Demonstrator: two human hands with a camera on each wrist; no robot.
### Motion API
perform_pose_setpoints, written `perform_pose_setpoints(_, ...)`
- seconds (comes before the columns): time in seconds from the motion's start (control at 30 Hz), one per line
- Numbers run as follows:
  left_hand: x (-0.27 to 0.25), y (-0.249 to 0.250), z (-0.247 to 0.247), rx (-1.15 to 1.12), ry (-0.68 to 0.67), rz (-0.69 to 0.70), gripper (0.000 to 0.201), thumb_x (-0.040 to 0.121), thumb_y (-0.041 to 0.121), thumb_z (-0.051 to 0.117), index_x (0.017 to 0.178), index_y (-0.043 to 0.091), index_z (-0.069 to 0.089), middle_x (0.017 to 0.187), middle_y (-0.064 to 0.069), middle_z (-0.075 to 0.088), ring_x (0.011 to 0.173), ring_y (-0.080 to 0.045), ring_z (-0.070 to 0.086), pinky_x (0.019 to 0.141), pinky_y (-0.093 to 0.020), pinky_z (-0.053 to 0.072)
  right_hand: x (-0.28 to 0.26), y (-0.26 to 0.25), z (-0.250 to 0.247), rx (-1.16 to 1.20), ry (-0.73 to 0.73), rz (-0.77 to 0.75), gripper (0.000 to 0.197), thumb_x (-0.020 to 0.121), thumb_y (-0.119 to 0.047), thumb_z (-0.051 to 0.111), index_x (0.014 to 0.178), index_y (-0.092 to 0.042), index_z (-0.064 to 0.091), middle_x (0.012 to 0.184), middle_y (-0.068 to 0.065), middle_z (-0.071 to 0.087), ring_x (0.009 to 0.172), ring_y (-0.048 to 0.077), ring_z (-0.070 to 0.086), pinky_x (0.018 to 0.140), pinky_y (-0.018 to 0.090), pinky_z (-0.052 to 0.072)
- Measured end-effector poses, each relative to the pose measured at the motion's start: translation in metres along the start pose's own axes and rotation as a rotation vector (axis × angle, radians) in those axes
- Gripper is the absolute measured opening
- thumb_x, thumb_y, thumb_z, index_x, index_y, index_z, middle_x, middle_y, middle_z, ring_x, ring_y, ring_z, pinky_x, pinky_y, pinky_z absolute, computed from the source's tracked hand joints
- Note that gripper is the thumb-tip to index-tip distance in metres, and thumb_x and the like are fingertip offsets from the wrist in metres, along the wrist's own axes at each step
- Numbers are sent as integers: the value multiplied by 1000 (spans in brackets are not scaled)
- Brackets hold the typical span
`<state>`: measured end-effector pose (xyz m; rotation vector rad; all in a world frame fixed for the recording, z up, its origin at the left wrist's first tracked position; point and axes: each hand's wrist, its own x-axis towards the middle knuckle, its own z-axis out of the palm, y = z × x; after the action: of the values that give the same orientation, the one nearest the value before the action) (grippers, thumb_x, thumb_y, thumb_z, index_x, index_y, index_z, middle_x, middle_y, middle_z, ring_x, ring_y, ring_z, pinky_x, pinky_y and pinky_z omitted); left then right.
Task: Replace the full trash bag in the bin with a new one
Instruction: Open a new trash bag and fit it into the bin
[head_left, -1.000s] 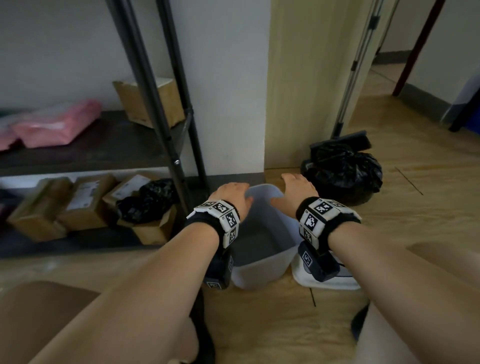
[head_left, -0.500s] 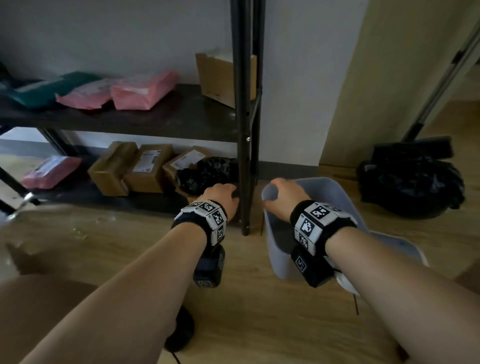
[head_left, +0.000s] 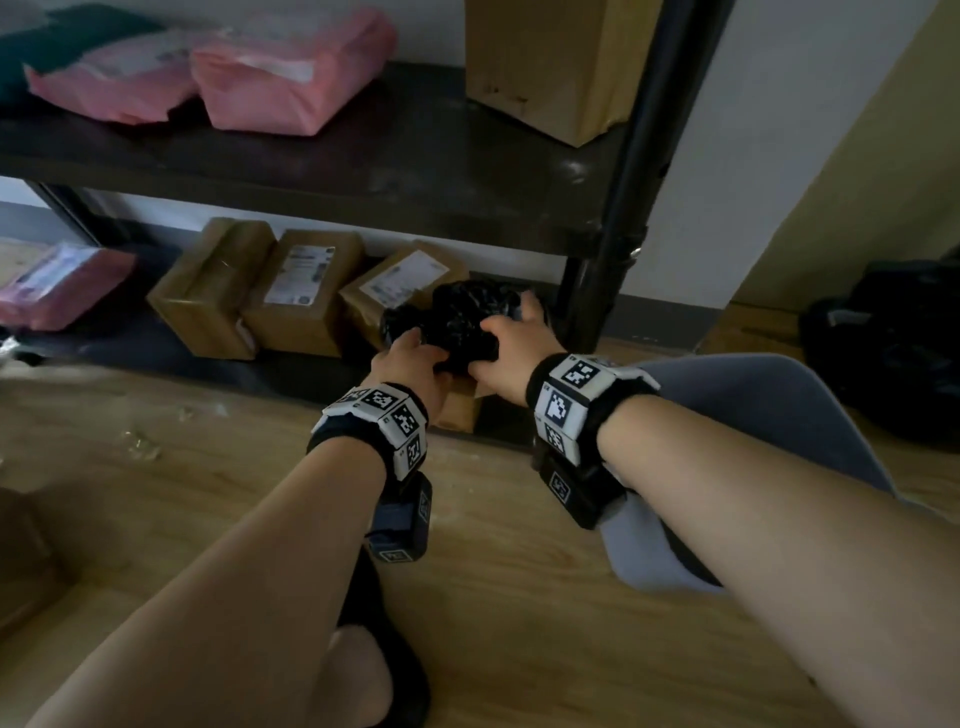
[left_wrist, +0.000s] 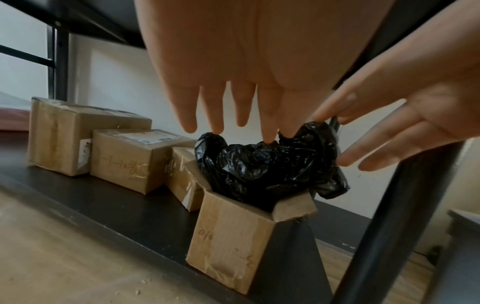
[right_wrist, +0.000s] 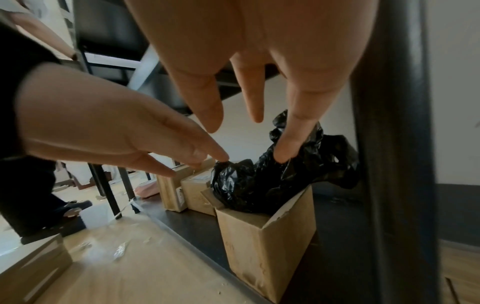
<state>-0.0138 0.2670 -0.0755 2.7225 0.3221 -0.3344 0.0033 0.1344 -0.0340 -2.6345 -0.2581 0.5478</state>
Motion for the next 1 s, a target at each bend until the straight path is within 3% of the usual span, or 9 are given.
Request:
perform_pose_setpoints(0.07,7,-4,2,-19,1,-10,42,95,29,47,137,27,47,160,3,14,142,-28,28,112,-40,35,15,-6,2,-15,-21,62,59,92,-31,52,146,-16,31,159,11,-10,132,30,41,102,28,39)
perform_pose_setpoints(0.2,10,-5,8,-51,2,-32,50,94,29,48,143,28,37,161,1,8,143,-29,26,112,-43,34,27,-8,10,36,50,67,50,96,-29,46,136,-1,42,147,16,34,124,29,49,98,31,42)
perform_pose_setpoints(0.3,5,1,13,-110,13,-61,67,92,27,52,149,28,17,161,-2,2,142,-29,29,107,-42,38,17,-5,14,93,86,10,46,97,-27,44,137,-6,44,144,13,41,129,27,46,104,32,38)
perform_pose_setpoints(0.4,-4,9,15,-144,24,-128,75,91,27,56,150,24,10,161,-5,-1,134,-29,42,96,-40,46,0,0,12,140,132,-71,40,95,-25,48,133,-11,51,140,8,46,127,23,48,104,28,37)
perform_pose_setpoints(0.53,-22,14,16,-156,83,-126,78,87,29,60,148,26,11,159,-9,0,121,-37,52,83,-41,48,-25,8,9,191,172,-152,34,92,-23,53,124,-13,59,133,4,54,122,18,51,101,20,35)
perform_pose_setpoints(0.67,-43,24,16,-109,111,-96,87,82,33,66,148,26,10,158,-10,7,133,-39,37,102,-49,40,-54,18,-3,281,235,-196,26,91,-19,54,113,-16,67,122,-1,64,115,12,56,92,13,34)
perform_pose_setpoints(0.8,-67,40,16,-54,153,-45,81,81,35,66,146,22,19,153,-11,20,139,-37,26,110,-48,32,-84,34,-19,369,307,-178,20,87,-18,60,104,-16,71,111,-2,69,106,11,60,88,15,40)
perform_pose_setpoints(1.0,-97,71,15,25,61,57,50,87,30,59,131,14,41,137,-14,43,126,-39,43,101,-48,42,-125,69,-44,437,406,-113,14,82,-16,65,94,-15,72,99,-2,70,99,13,63,93,25,48)
